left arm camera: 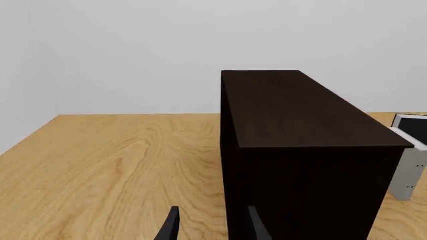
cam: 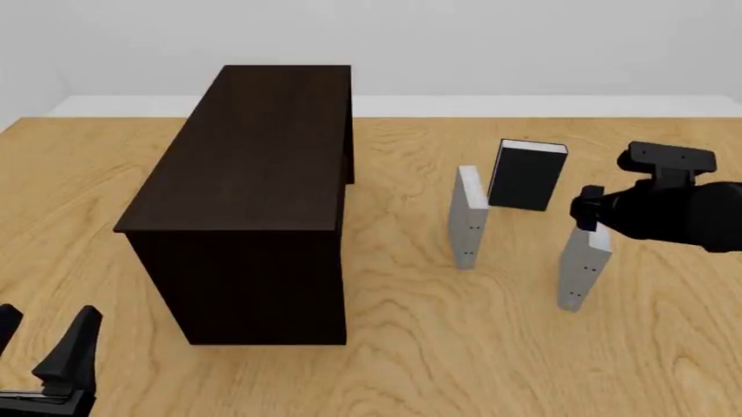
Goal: Pick up the book on the right and place it under the cabinet shelf.
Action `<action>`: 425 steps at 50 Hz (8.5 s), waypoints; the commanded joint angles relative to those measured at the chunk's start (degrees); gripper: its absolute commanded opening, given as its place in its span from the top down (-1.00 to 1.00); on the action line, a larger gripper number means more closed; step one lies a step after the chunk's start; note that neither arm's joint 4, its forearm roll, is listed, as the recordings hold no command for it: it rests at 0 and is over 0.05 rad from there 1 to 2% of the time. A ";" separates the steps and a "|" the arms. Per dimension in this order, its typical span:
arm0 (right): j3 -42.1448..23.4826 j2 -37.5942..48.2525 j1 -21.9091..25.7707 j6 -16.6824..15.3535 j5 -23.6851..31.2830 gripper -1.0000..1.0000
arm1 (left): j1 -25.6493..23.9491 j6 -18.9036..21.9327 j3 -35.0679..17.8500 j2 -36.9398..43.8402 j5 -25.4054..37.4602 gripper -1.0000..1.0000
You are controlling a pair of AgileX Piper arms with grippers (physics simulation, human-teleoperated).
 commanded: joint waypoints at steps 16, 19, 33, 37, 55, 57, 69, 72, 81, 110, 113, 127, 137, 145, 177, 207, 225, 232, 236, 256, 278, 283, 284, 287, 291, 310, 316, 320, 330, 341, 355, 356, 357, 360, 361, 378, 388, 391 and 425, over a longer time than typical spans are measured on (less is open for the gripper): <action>3.37 9.10 -1.29 0.94 -8.46 -1.00 | 0.01 -0.01 0.01 0.01 -0.02 -1.00; 3.39 10.06 -1.36 1.12 -9.11 -1.00 | 0.00 -0.01 0.01 0.01 -0.02 -1.00; 3.83 9.53 -1.99 0.19 -9.23 1.00 | -0.02 -0.01 0.01 0.01 -0.02 -1.00; 3.61 7.56 -1.71 -0.12 -7.82 1.00 | 0.00 -0.01 0.01 0.01 -0.02 -1.00; 2.26 -3.15 0.41 0.84 -1.74 1.00 | 0.00 0.00 0.01 0.00 -0.02 -1.00; 2.47 -4.77 1.24 1.75 -1.23 1.00 | 0.01 -0.01 0.01 0.02 -0.02 -1.00; 3.20 -13.13 6.11 5.86 1.39 1.00 | -0.01 -0.02 0.01 0.03 -0.02 -1.00; 3.25 -15.51 7.66 7.14 2.12 1.00 | -0.01 -0.02 0.01 0.02 -0.02 -1.00; 2.96 -21.57 11.32 10.25 3.97 1.00 | 0.00 0.00 0.01 0.00 -0.02 -1.00; 2.30 -29.36 24.94 18.59 1.75 1.00 | 0.01 -0.04 0.01 -0.06 0.07 -1.00; 2.78 -28.98 26.10 19.07 0.69 1.00 | 0.01 -0.04 0.01 -0.08 0.09 -1.00; 5.38 -26.41 31.63 23.16 -6.98 1.00 | 0.02 -0.05 0.01 -0.18 0.19 -1.00; 7.53 -25.24 33.88 25.84 -11.94 1.00 | 0.02 -0.04 0.02 -0.18 0.19 -1.00; 9.39 -23.52 35.90 28.33 -16.95 1.00 | 0.02 -0.04 0.02 -0.17 0.18 -1.00; 18.71 -14.71 40.28 36.51 -39.45 1.00 | 0.02 -0.05 0.01 -0.14 0.16 -1.00; 20.36 1.42 36.02 40.06 -56.10 1.00 | 0.00 -0.05 0.01 -0.14 0.15 -1.00; 18.92 8.36 35.91 41.15 -61.38 1.00 | 0.01 -0.04 0.01 -0.14 0.16 -1.00; 18.83 11.10 35.69 41.88 -64.01 1.00 | 0.01 -0.05 0.01 -0.14 0.16 -1.00; 18.72 12.81 35.67 42.27 -65.65 1.00 | 0.02 -0.05 0.01 -0.14 0.16 -1.00; 18.89 20.98 36.91 46.18 -74.48 1.00 | 0.02 -0.06 0.01 -0.13 0.16 -1.00; 19.21 28.78 37.69 48.61 -81.56 1.00 | 0.03 -0.05 0.01 -0.14 0.15 -1.00; 19.20 29.94 37.60 48.75 -82.23 1.00 | 0.02 -0.06 0.01 -0.14 0.16 -1.00; 19.18 29.93 37.57 48.62 -82.08 1.00 | 0.02 -0.05 0.01 -0.14 0.16 -1.00; 19.32 30.08 37.43 48.60 -82.20 1.00 | 0.02 -0.04 0.01 -0.14 0.15 -1.00; 19.35 30.79 36.99 48.40 -82.40 1.00 | 0.02 -0.06 0.01 -0.14 0.16 -1.00; 19.24 35.25 35.94 48.81 -84.67 1.00 | 0.02 -0.05 0.01 -0.14 0.15 -1.00; 19.17 36.19 35.94 48.77 -84.81 -1.00 | 0.01 -0.04 0.01 -0.13 0.16 -1.00; 19.14 36.78 35.82 48.72 -84.77 -1.00 | 0.02 -0.05 0.01 -0.14 0.16 -1.00; 19.23 37.39 35.28 48.20 -84.23 -1.00 | 0.02 -0.05 0.01 -0.14 0.16 -1.00; 19.71 35.53 33.61 45.17 -80.07 -1.00 | 0.02 -0.05 0.01 -0.14 0.16 -1.00; 19.34 32.18 31.07 39.19 -71.90 -1.00 | 0.02 -0.05 0.01 -0.14 0.16 -1.00; 19.56 31.71 30.72 38.83 -71.53 -1.00 | 0.04 -0.04 0.01 -0.14 0.15 -1.00; 19.61 31.55 30.60 38.65 -71.39 -1.00 | 0.02 -0.06 0.01 -0.13 0.16 -1.00; 19.77 31.00 30.06 37.90 -70.58 -1.00 | 0.03 -0.05 0.01 -0.14 0.15 -1.00; 19.79 30.68 29.86 37.37 -70.13 -1.00 | 0.02 -0.06 0.01 -0.13 0.16 -1.00; 20.32 23.66 26.65 29.58 -61.27 -1.00 | 0.03 -0.06 0.01 -0.14 0.15 -1.00; 19.48 19.03 24.66 22.18 -52.49 -1.00 | 0.03 -0.05 0.01 -0.14 0.15 -1.00; 18.98 18.05 24.07 20.15 -49.72 -1.00 | 0.04 -0.05 0.01 -0.14 0.15 -1.00; 19.27 15.54 20.91 10.93 -42.09 -1.00 | 0.12 -0.04 0.03 -0.08 0.10 -1.00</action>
